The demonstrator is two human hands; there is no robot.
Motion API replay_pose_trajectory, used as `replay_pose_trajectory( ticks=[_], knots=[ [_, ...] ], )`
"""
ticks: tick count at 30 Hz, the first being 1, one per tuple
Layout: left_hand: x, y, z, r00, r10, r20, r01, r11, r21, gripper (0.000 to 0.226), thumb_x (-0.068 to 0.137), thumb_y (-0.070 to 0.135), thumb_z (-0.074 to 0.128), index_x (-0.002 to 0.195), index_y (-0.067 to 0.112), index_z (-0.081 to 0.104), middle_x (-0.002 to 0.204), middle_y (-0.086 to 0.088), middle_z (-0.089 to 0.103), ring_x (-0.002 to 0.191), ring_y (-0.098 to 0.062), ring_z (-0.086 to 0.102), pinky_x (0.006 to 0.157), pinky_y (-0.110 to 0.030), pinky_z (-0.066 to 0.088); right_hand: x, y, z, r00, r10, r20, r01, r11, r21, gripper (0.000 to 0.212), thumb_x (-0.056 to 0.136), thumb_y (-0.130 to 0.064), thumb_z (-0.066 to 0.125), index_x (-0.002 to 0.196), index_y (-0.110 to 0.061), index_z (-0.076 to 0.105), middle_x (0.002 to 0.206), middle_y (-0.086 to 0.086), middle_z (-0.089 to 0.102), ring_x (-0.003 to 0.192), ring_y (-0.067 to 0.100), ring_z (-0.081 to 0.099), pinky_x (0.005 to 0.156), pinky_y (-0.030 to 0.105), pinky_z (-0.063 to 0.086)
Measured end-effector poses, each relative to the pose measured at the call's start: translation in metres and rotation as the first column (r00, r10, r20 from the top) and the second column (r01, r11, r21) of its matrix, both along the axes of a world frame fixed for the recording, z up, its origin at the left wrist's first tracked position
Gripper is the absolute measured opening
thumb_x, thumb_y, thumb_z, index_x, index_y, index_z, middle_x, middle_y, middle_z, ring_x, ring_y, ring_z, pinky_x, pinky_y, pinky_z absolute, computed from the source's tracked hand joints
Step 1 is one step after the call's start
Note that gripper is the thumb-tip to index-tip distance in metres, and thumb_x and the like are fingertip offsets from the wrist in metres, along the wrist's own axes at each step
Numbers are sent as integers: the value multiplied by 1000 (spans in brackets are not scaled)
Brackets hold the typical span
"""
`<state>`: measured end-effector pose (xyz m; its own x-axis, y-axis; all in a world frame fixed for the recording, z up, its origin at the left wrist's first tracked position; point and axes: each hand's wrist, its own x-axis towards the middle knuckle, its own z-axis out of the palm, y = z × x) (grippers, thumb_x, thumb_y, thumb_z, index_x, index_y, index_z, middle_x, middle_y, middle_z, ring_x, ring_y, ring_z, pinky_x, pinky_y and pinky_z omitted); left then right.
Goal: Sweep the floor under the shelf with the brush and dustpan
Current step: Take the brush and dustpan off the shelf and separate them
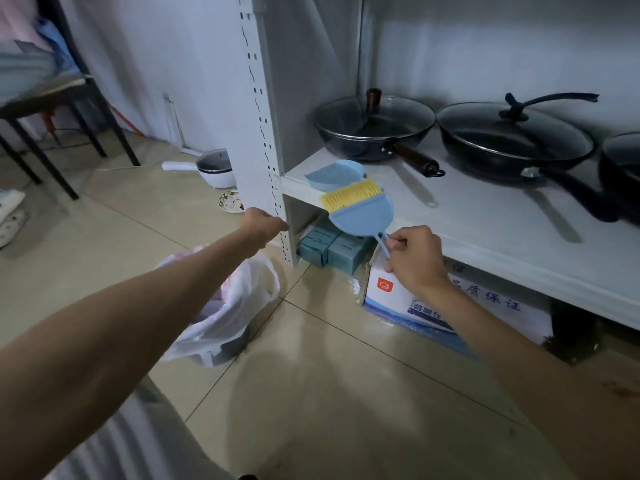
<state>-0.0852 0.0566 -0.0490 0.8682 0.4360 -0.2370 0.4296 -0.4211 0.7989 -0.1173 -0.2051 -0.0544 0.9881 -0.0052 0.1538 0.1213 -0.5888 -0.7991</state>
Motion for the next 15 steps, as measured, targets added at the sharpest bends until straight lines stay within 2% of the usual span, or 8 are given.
replay_pose_trajectory(
  ticks=[2, 3, 5, 9, 11, 13, 15],
  knots=[
    [-14, 11, -8, 995, -60, -80, 74, 980, 185, 15, 82, 14, 75, 83, 4, 63, 73, -6, 57, 62, -16, 51, 58, -26, 44, -7, 7, -6, 999, 19, -40, -19, 1000, -7, 21, 84, 1, 45, 72, 14, 56, 74, 30, 62, 69, 45, 65, 55, 53, 55],
    [-19, 17, -14, 989, -72, -127, 104, 959, 265, 17, 80, 14, 76, 84, 3, 64, 74, -7, 59, 62, -17, 51, 54, -26, 41, -9, 10, -11, 997, 38, -71, -39, 999, -10, 20, 83, 2, 44, 70, 14, 52, 70, 28, 60, 66, 42, 65, 55, 54, 55],
    [-29, 26, -28, 978, -64, -198, 134, 920, 368, 26, 79, 17, 77, 90, 0, 62, 84, -12, 63, 71, -23, 53, 52, -27, 38, -10, 17, -24, 990, 69, -127, -72, 997, -20, 20, 83, -1, 44, 67, 11, 50, 68, 20, 55, 66, 40, 65, 55, 50, 57],
    [-34, 32, -63, 964, -41, -262, 162, 872, 461, 25, 86, 19, 69, 90, -3, 59, 83, -12, 54, 76, -21, 50, 63, -28, 37, 2, 24, -59, 982, 72, -175, -82, 996, -47, 25, 83, -6, 47, 58, -6, 47, 73, 16, 56, 71, 37, 64, 60, 48, 58],
    [-31, 31, -78, 971, -45, -236, 157, 863, 480, 32, 89, 21, 64, 108, -4, 58, 98, -15, 58, 88, -26, 54, 68, -30, 41, 8, 29, -75, 971, 62, -230, -76, 996, -55, 23, 81, -9, 49, 60, -1, 49, 76, 20, 59, 69, 38, 65, 57, 51, 58],
    [-23, 32, -91, 979, -56, -198, 155, 836, 526, 45, 89, 25, 61, 124, -1, 51, 118, -18, 58, 102, -31, 56, 73, -37, 48, 15, 32, -92, 964, 52, -261, -65, 997, -39, 22, 82, -8, 51, 60, -3, 46, 77, 21, 61, 74, 38, 65, 60, 51, 58],
    [-13, 34, -103, 984, -84, -158, 163, 786, 596, 53, 87, 26, 60, 132, 2, 47, 131, -19, 53, 114, -36, 54, 86, -45, 51, 22, 36, -106, 958, 50, -284, -65, 997, -45, 15, 84, -2, 54, 70, -5, 48, 83, 17, 63, 84, 33, 65, 67, 43, 59]
  ],
)
